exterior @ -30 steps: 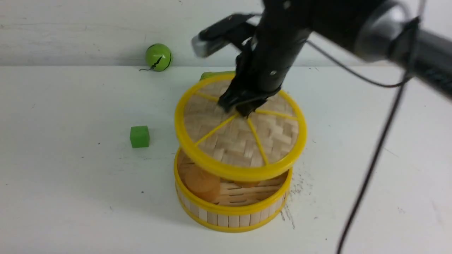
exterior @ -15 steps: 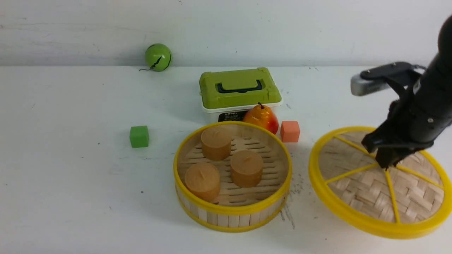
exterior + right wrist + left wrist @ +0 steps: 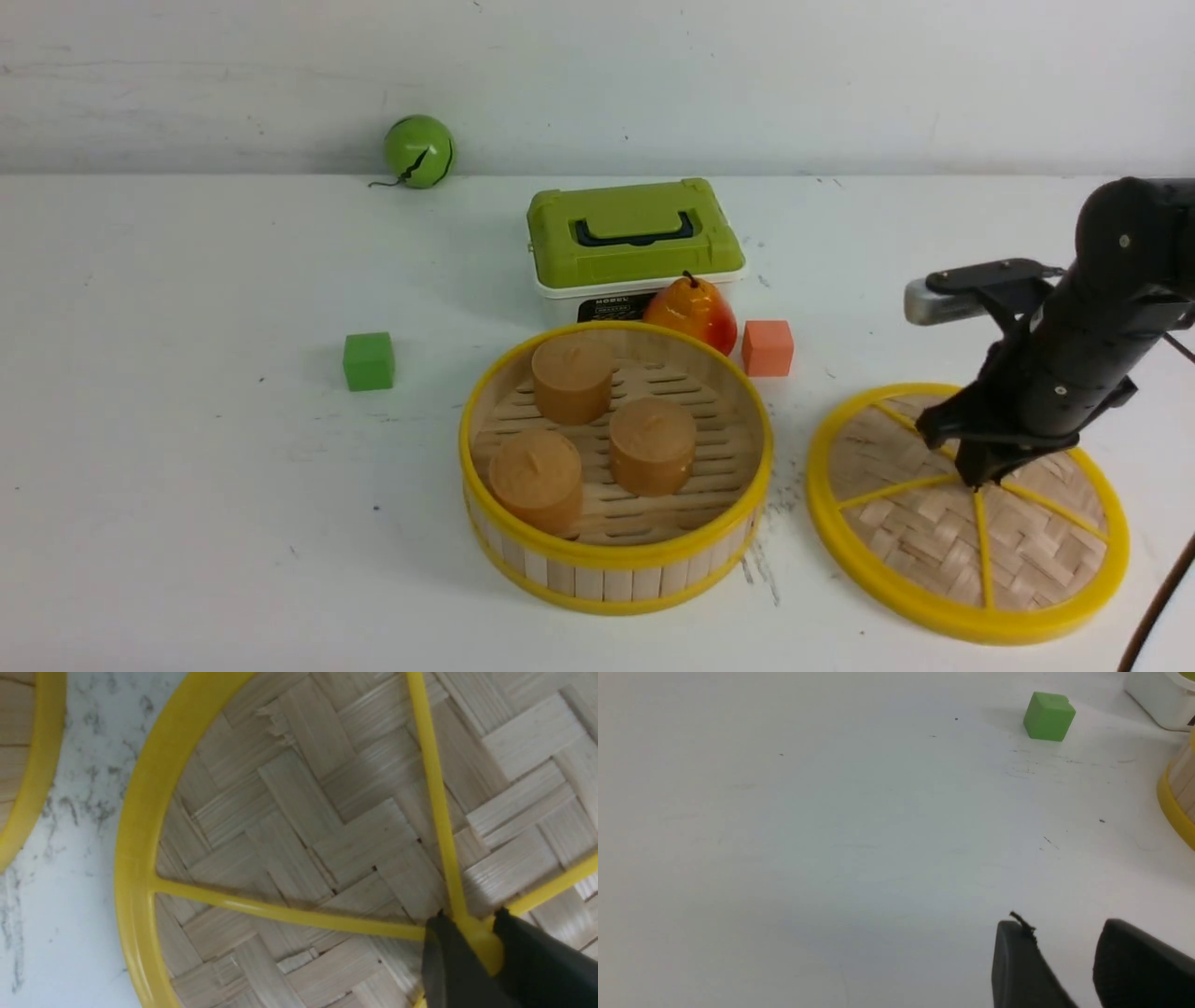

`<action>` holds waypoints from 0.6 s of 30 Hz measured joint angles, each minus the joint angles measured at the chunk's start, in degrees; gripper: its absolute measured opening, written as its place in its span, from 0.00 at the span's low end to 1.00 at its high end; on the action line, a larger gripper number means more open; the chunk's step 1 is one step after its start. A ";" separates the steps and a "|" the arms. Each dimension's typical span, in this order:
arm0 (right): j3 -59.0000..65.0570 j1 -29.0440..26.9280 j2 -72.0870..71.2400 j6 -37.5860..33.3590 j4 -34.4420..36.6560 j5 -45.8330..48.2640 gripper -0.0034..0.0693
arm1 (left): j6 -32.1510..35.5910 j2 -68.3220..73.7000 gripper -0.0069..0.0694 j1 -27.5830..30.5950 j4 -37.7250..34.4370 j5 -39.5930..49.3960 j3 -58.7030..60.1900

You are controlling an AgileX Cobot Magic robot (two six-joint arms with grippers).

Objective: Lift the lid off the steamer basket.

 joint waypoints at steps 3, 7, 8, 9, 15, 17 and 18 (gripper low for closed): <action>-0.36 0.00 0.14 0.00 1.48 -0.01 0.28 | 0.00 0.00 0.40 0.00 0.00 0.00 0.00; -0.30 -0.05 -2.72 -0.67 4.90 2.93 0.44 | 0.00 0.00 0.40 0.00 0.00 0.00 0.00; -0.29 -0.05 -3.54 -0.77 5.30 3.13 0.45 | 0.00 0.00 0.40 0.00 0.00 0.00 0.00; -0.04 -0.05 -6.15 -1.48 6.18 3.98 0.48 | 0.00 0.00 0.40 0.00 0.00 0.00 0.00; 7.59 -0.05 -30.61 -5.56 10.47 -0.79 0.42 | 0.00 0.00 0.40 0.00 0.00 0.00 0.00; 13.72 -0.05 -42.04 -6.89 12.03 -4.96 0.28 | 0.00 0.00 0.40 0.00 0.00 0.00 0.00; 14.20 -0.05 -42.86 -7.00 12.18 -5.27 0.27 | 0.00 0.00 0.40 0.00 0.00 0.00 0.00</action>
